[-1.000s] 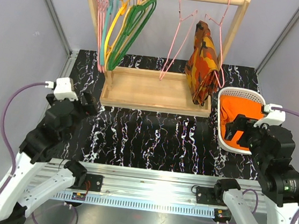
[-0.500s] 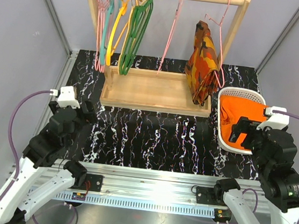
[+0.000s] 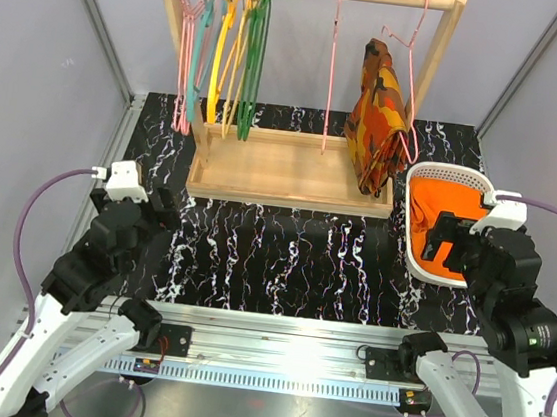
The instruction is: Remove the trousers from the hanger
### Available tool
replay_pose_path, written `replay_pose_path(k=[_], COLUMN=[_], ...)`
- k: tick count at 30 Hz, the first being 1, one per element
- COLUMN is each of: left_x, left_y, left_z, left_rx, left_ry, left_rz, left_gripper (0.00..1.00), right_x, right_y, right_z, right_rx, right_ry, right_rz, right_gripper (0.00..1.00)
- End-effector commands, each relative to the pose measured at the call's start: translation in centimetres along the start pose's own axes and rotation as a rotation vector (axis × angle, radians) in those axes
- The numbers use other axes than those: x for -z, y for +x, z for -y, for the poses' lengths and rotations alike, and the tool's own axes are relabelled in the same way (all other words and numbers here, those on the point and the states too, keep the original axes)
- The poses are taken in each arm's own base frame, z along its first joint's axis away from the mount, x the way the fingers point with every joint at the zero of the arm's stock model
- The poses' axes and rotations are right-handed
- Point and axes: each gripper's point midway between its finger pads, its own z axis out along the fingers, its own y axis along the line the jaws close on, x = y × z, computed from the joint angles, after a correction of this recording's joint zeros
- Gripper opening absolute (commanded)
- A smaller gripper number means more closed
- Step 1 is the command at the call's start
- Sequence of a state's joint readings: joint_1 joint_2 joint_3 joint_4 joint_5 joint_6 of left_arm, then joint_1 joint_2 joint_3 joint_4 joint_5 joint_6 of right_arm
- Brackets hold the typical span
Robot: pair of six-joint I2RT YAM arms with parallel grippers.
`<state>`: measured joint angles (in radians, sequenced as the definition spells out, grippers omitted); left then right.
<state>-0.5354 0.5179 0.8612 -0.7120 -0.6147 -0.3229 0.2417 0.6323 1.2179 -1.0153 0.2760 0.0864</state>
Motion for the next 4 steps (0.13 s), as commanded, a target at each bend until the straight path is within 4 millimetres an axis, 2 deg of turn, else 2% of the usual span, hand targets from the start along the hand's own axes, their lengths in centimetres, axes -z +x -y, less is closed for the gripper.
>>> replay_pose_path(k=[1, 4], left_x=[-0.01, 0.04], left_y=[-1.08, -1.16], left_z=[0.03, -0.09], left_rx=[0.034, 0.038], left_ry=[-0.003, -0.008], left_rz=[0.044, 0.049], left_gripper=[0.99, 0.99], right_x=[-0.36, -0.49], right_y=[-1.03, -0.83], right_z=[-0.48, -0.47], right_rx=[-0.014, -0.015], right_ry=[-0.014, -0.012], right_rz=[0.035, 0.029], right_gripper=[1.00, 1.00])
